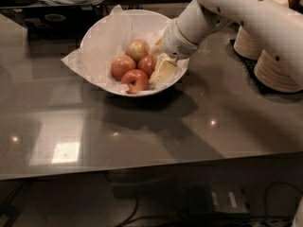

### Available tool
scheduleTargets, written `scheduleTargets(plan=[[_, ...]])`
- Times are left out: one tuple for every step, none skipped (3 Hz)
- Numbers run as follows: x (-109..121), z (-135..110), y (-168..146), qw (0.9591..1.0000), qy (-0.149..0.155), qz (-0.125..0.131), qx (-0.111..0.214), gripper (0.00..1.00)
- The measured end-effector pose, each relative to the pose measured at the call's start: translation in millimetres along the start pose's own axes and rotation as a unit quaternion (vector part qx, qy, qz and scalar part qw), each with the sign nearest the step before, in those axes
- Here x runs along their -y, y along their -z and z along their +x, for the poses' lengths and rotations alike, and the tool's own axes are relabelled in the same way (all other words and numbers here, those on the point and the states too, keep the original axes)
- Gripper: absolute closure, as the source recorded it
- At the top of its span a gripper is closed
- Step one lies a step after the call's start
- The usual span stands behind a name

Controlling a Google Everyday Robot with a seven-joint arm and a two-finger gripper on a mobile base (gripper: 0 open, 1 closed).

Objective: Pick apple from white bowl

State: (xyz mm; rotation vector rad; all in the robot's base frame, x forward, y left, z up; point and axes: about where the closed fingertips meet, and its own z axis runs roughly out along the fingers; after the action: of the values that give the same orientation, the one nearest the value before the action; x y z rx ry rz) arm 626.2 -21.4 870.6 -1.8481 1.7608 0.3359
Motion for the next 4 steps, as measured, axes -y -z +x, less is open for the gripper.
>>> scheduleTargets(plan=[[-0.3,0.7,-3.0,1.0,-0.001,-0.005,-0.002,0.39],[-1.1,2.1,-6.4,0.9999,-0.002,-0.01,-0.006,0.38],[-2.2,4.0,-9.6,0.9998,-0.004,-0.015,-0.01,0.57],[-2.2,4.0,-9.6,0.9998,-0.004,-0.015,-0.01,0.8]])
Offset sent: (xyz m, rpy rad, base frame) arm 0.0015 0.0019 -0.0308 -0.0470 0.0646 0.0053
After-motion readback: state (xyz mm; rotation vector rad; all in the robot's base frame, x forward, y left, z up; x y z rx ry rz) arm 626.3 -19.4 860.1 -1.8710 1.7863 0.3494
